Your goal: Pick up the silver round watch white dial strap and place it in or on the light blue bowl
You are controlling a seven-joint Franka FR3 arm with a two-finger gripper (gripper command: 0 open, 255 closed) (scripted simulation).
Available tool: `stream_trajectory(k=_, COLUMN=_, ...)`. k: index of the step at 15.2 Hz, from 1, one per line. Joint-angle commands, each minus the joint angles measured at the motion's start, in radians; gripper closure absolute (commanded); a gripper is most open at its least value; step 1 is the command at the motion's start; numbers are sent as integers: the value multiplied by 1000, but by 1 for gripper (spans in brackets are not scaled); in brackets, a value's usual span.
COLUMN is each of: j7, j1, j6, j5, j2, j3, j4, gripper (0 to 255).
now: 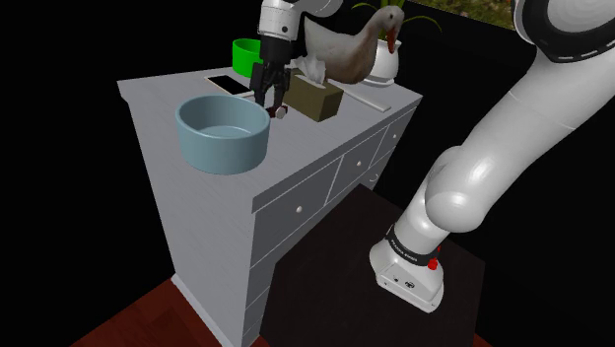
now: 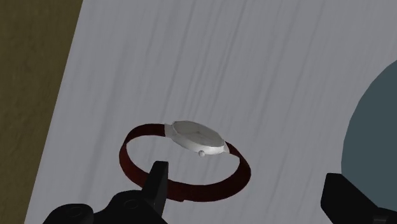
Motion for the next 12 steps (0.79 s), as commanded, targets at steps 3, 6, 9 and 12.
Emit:
stream_trajectory(k=3, j7=0, j1=0, j6=0, j5=0, j2=0, j3=0, j4=0, gripper=255)
stream_trajectory(k=6, j7=0, j1=0, j6=0, j5=0, j2=0, j3=0, j4=0, gripper=255)
stream_trajectory(k=9, j7=0, j1=0, j6=0, j5=0, j2=0, j3=0, j4=0, gripper=255)
stream_trajectory(k=12, j7=5, j1=0, j6=-26, j5=-2, j2=-5, j3=0, j4=21, gripper=255)
